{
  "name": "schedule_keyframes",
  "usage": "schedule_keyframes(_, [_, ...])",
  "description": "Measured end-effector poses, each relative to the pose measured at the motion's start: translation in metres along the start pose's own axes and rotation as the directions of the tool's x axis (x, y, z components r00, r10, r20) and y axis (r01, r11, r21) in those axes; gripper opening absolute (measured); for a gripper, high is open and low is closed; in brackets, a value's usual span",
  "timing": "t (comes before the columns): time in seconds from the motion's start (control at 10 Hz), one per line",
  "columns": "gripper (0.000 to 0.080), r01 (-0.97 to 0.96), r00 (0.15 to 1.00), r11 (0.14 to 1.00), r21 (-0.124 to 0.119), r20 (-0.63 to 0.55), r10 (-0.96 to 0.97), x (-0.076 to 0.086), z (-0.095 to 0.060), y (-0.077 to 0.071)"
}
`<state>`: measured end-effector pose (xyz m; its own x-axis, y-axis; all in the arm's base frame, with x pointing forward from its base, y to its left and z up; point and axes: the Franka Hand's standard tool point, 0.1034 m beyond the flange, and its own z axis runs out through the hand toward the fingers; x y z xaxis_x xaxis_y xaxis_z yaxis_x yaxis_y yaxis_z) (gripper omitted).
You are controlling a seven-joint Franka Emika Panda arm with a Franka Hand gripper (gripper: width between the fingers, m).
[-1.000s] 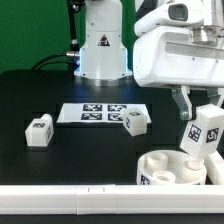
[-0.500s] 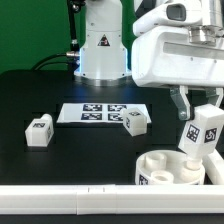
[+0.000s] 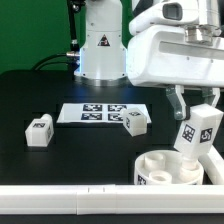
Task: Assemble stool
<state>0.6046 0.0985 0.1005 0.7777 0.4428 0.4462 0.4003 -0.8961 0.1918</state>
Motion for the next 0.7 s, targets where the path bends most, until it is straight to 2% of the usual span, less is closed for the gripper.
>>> schedule_keyframes(0.2, [0.0323, -0.002, 1.0, 1.0, -0.001, 0.002, 0.002, -0.001, 0.0, 0.002])
schedule_keyframes(0.7, [0.0323, 0.012, 1.0, 1.0, 0.002, -0.015, -0.012, 0.003, 0.0, -0.008])
